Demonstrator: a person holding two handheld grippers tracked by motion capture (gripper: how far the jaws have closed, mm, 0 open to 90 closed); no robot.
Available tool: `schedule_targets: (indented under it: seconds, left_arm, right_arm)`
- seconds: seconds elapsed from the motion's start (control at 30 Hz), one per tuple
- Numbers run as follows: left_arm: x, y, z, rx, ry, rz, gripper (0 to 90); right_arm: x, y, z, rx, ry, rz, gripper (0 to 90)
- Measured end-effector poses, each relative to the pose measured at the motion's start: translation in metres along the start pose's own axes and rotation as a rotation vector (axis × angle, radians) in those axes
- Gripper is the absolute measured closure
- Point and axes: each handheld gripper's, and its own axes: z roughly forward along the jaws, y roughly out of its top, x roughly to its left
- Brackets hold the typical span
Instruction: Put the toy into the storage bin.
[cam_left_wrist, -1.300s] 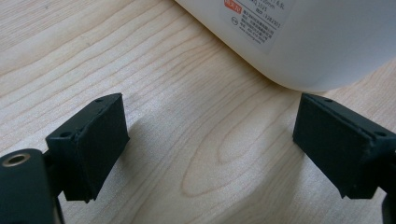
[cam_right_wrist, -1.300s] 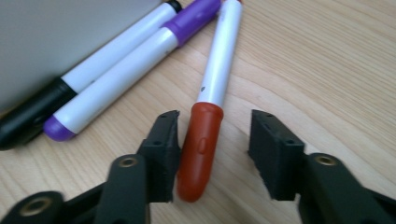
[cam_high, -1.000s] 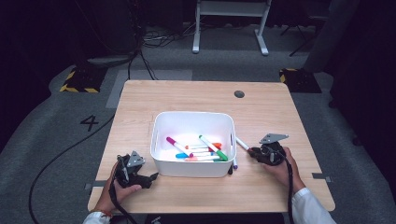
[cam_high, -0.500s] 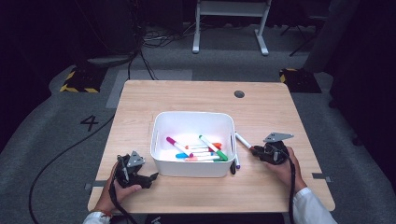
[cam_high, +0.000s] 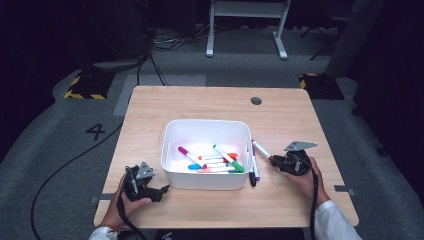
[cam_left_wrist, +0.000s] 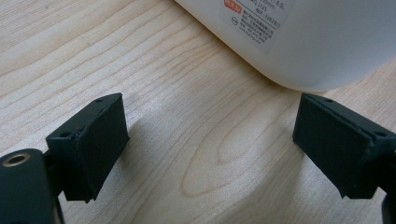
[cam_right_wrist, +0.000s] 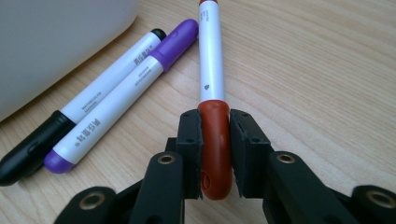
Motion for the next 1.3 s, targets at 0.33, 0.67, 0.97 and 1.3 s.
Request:
schedule_targets:
  seconds: [0.33,0.67,0.97,1.3]
  left_arm:
    - [0.0,0.0,0.0,0.001,-0.002,-0.001,10.3]
    - [0.0,0.0,0.0,0.002,-0.002,-0.001,10.3]
    - [0.0,0.0,0.0,0.002,-0.004,-0.001,10.3]
    - [0.0,0.0,0.0,0.001,-0.002,-0.001,10.3]
  right_arm:
    - [-0.001,0.012,-0.019,-0.088,0.03,0.013,75.2]
    - [0.007,0.048,-0.059,-0.207,0.058,-0.05,75.2]
    - [0.02,0.094,-0.079,-0.263,0.091,-0.143,75.2]
    - [0.054,0.142,-0.062,-0.231,0.139,-0.255,75.2]
